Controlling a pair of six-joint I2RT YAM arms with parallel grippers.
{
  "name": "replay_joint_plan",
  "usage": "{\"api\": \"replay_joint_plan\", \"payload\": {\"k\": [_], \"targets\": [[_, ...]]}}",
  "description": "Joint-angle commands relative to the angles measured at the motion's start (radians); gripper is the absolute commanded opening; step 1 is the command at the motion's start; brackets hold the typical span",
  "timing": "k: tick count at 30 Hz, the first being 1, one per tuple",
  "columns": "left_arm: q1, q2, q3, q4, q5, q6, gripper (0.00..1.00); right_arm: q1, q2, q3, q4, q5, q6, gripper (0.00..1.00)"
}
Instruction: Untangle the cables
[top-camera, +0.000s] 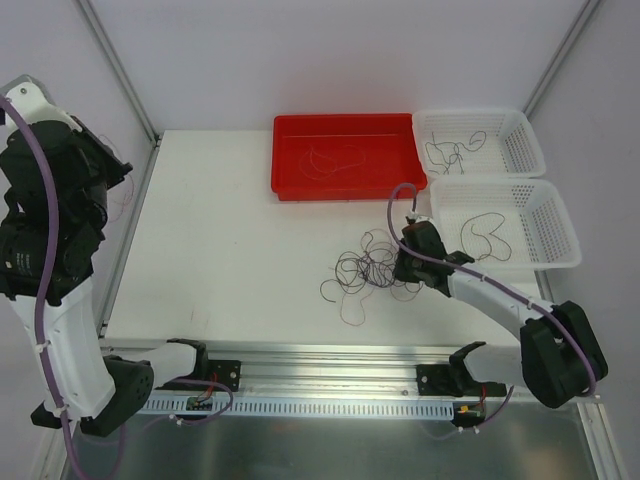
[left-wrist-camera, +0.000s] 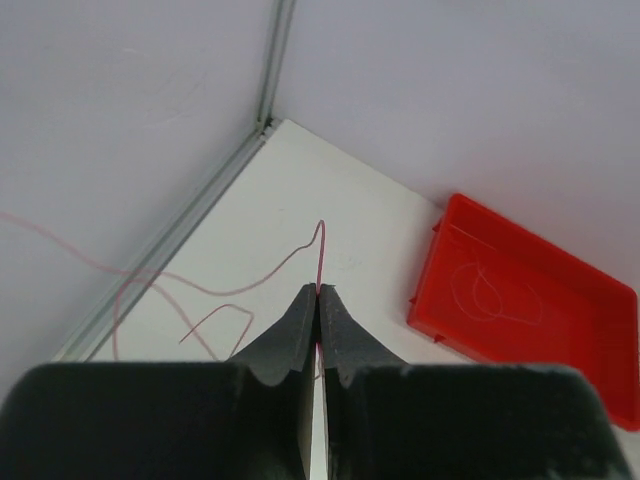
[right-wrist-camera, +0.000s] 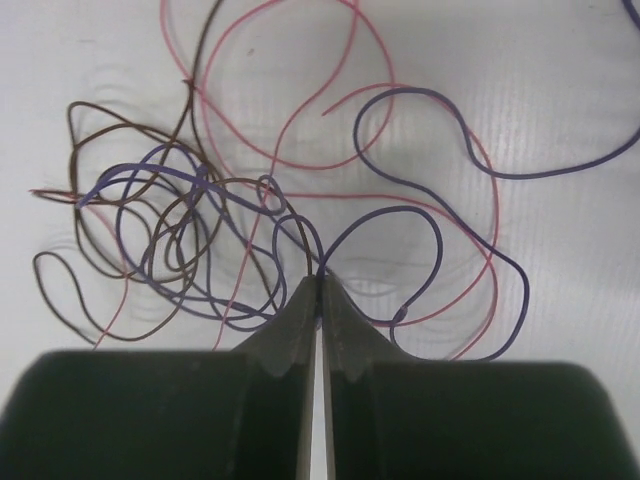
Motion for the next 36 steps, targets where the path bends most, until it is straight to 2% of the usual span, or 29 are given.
{"api": "replay_joint_plan", "payload": {"k": [1,2,4,5,7,8,10,11,14,18,22,29,36], "targets": [[0.007,0.035,-0.051,0.042,0.181,-0.011,0.00,0.000,-0.064,0.032,0.017,-0.064,-0.014,0.04],[0.007,0.038,-0.068,0.047,0.236,-0.012,0.00,0.002,-0.085,0.042,0.014,-0.073,-0.018,0.11],[0.007,0.036,-0.120,0.077,0.278,-0.012,0.00,0.003,-0.114,0.056,-0.002,-0.101,-0.034,0.18],[0.007,0.033,-0.134,0.092,0.316,-0.005,0.00,0.008,-0.128,0.064,-0.012,-0.109,-0.049,0.29],[0.007,0.035,-0.176,0.137,0.355,0.003,0.00,0.012,-0.177,0.084,-0.039,-0.113,-0.070,0.42],[0.007,0.036,-0.190,0.152,0.393,0.007,0.00,0.016,-0.192,0.093,-0.065,-0.113,-0.086,0.53],[0.007,0.042,-0.225,0.207,0.444,0.009,0.00,0.019,-0.251,0.111,-0.085,-0.159,-0.103,0.63],[0.007,0.049,-0.237,0.223,0.493,0.009,0.00,0.023,-0.272,0.116,-0.100,-0.167,-0.119,0.72],[0.007,0.082,-0.266,0.293,0.574,0.003,0.00,0.031,-0.349,0.133,-0.127,-0.205,-0.155,0.81],[0.005,0.150,-0.243,0.369,0.720,-0.014,0.00,0.032,-0.432,0.145,-0.176,-0.207,-0.184,0.86],[-0.001,0.228,-0.196,0.444,0.791,-0.034,0.00,0.031,-0.515,0.139,-0.193,-0.225,-0.199,0.90],[-0.059,0.398,-0.079,0.524,0.812,-0.054,0.00,0.032,-0.604,0.124,-0.159,-0.319,-0.235,0.92],[-0.142,0.605,0.161,0.571,0.812,-0.039,0.00,0.034,-0.627,0.110,-0.173,-0.380,-0.245,0.91]]}}
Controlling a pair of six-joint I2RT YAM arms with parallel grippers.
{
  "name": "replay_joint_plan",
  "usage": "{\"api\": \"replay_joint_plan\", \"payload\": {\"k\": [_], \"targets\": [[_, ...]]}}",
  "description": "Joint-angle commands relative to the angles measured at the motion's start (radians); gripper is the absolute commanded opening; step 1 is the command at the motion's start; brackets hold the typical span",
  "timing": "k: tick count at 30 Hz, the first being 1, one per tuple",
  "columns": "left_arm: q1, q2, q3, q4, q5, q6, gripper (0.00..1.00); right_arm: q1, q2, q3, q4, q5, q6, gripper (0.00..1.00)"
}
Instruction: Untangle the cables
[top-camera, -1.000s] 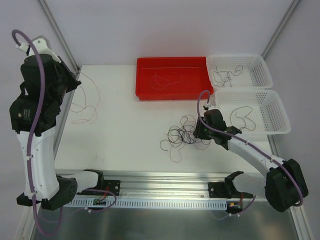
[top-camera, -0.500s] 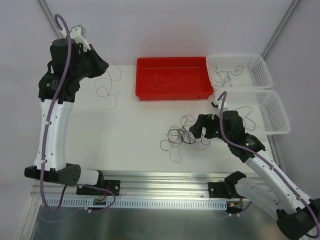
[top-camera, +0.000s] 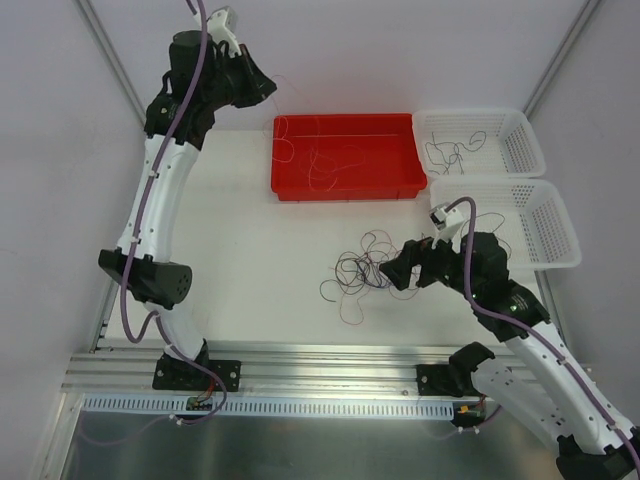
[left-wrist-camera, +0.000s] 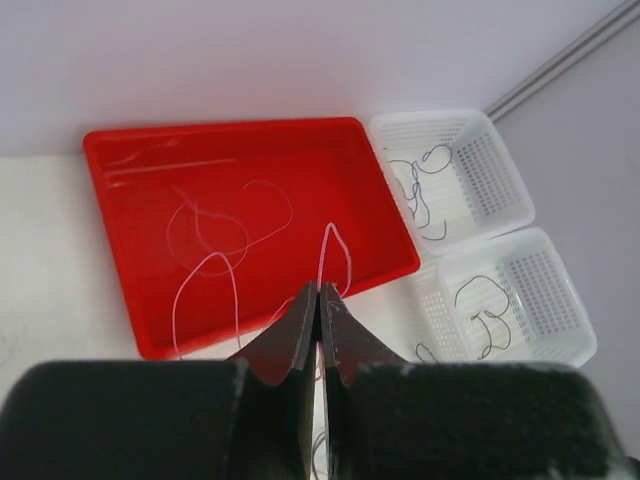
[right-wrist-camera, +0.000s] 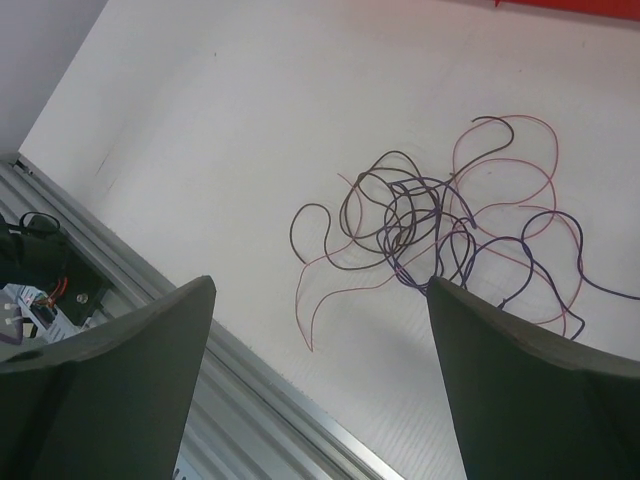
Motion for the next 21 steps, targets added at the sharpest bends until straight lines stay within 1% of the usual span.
{"api": "replay_joint_plan", "payload": {"k": [1,3,4,6,11,16,21], "targets": [[-0.041,0.074,0.130,0.104,0.012,0.010,0.00,0.004,-0.029,-0.005,0.008,-0.059,-0.022,0.91],[-0.053,0.098,0.141,0.148,-0.017,0.013,0.00,0.004,-0.043,-0.008,0.007,-0.065,-0.022,0.91],[-0.055,0.119,0.136,0.211,-0.024,0.013,0.00,0.004,-0.056,-0.018,0.008,-0.065,-0.020,0.91],[-0.056,0.144,0.124,0.265,-0.034,0.010,0.00,0.006,-0.069,-0.026,0.007,-0.061,-0.017,0.91],[-0.064,0.262,0.122,0.406,-0.009,0.013,0.00,0.004,-0.081,-0.041,-0.011,-0.055,-0.013,0.91],[-0.066,0.410,0.124,0.472,0.040,0.023,0.00,0.004,-0.080,-0.058,-0.021,-0.051,0.006,0.91],[-0.066,0.524,0.127,0.507,0.051,0.014,0.01,0.004,-0.075,-0.077,-0.031,-0.056,0.015,0.91]]}}
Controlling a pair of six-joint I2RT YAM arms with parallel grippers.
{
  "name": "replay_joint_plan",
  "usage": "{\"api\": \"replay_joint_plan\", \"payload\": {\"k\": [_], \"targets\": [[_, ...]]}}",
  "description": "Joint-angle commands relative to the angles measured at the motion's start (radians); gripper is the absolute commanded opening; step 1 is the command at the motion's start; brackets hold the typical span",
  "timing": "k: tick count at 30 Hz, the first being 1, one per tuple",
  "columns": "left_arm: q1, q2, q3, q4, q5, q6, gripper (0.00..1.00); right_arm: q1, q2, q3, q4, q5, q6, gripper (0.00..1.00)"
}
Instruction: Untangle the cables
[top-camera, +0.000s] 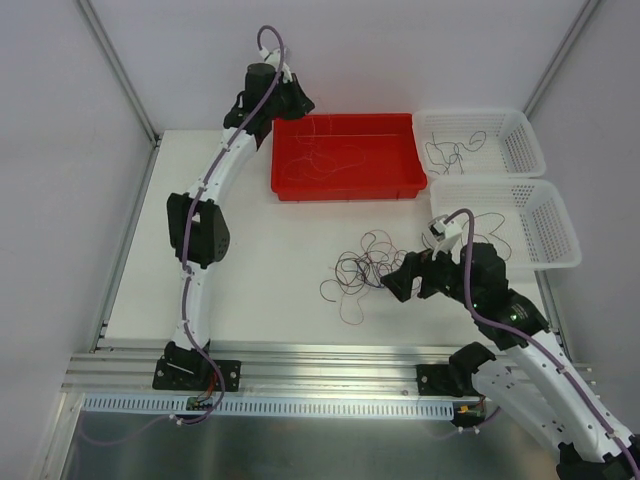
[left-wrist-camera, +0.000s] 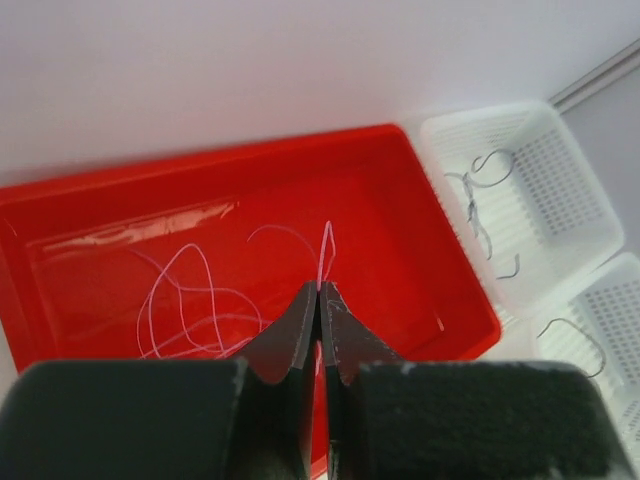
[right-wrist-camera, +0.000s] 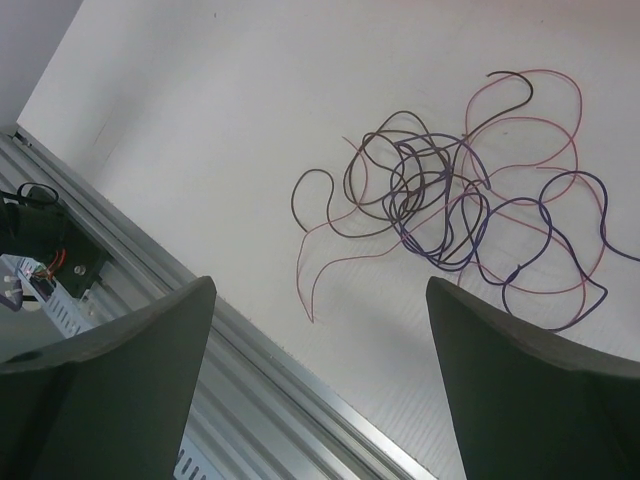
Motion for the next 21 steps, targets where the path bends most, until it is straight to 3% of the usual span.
{"api": "replay_joint_plan", "payload": {"k": [1,3,7,8,12,14,21], "targets": [[-0.006,0.059,0.032,0.098,0.033,0.003,0.03,0.003,-0.004,-0.004,-0.005,-0.015,0.010,0.91],[-0.006,0.090,0.034,0.109,0.027,-0.003,0.08,0.003,-0.006,-0.006,-0.009,-0.013,0.014,0.91],[-0.006,0.070,0.018,0.116,0.068,-0.034,0.51,0.005,-0.004,0.005,-0.041,0.007,0.007,0.91],[-0.008,0.053,-0.012,0.118,0.074,-0.037,0.69,0.003,-0.006,0.006,-0.046,0.022,0.007,0.91],[-0.017,-0.120,-0.162,0.116,0.069,-0.032,0.95,0.003,0.004,0.014,-0.065,0.076,0.019,0.91],[-0.028,-0.190,-0.280,0.118,0.070,-0.023,0.99,0.003,0.017,0.017,-0.068,0.085,0.026,0.91],[-0.095,-0.537,-0.704,0.105,0.062,-0.058,0.99,0.003,0.092,0.011,-0.123,0.162,0.071,0.91]]}}
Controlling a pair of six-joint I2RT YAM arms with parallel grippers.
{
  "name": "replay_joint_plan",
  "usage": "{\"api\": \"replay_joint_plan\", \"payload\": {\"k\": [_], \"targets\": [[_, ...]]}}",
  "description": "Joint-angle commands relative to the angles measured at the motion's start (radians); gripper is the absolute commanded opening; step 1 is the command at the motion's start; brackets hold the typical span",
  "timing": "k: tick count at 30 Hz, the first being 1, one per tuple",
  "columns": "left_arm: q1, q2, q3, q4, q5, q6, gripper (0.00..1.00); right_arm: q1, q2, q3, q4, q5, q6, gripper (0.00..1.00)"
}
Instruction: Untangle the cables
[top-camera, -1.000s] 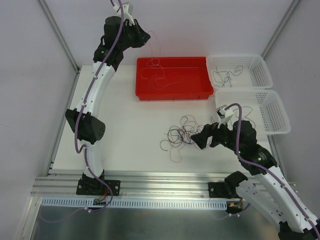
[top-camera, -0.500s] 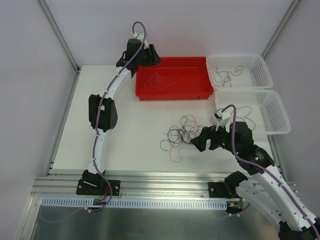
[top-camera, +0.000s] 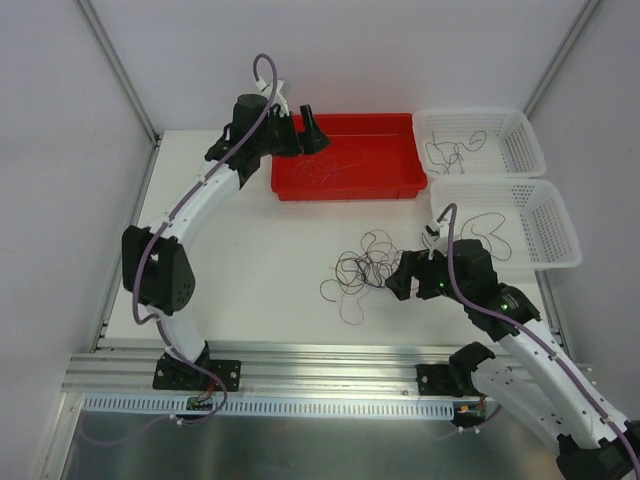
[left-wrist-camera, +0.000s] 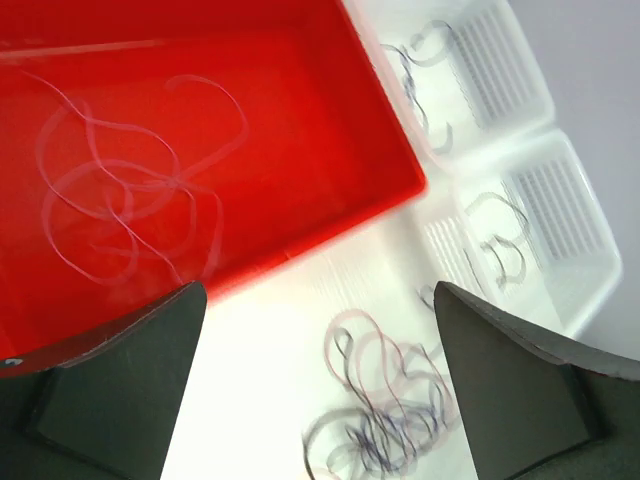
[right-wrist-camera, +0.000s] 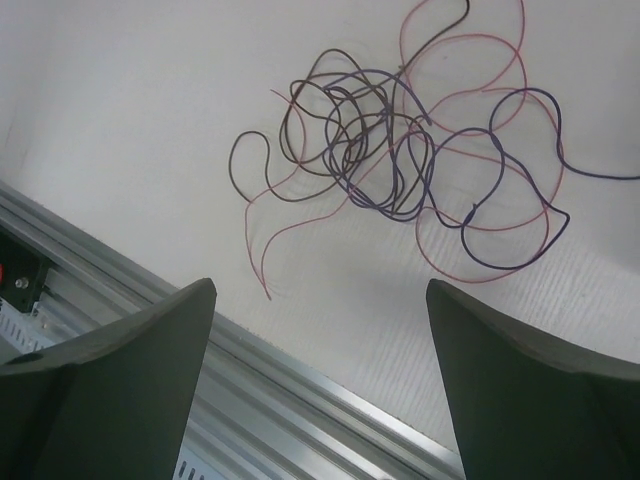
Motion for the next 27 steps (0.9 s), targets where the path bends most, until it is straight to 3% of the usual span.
{"api": "replay_joint_plan", "payload": {"k": [1,8,13,20,27], "targets": [[-0.052,-0.184,-0.165,0.016,0.014,-0.019,0.99,0.003,0.037,0.010,-0.030,0.060,0.038,0.91],[-0.181,-0.382,-0.509,-0.071,-0.087,-0.049,0.98,0.003,0.053,-0.047,0.021,0.129,0.105,0.88],[-0.302,-0.410,-0.624,-0.087,-0.151,-0.137,0.97,0.003,0.083,-0.082,0.067,0.277,0.136,0.86],[-0.415,-0.276,-0.573,-0.091,-0.237,-0.117,0.92,0.003,0.190,-0.096,0.140,0.288,0.164,0.82],[-0.465,-0.102,-0.488,-0.094,-0.290,0.015,0.76,0.003,0.210,-0.117,0.191,0.263,0.153,0.79]]}}
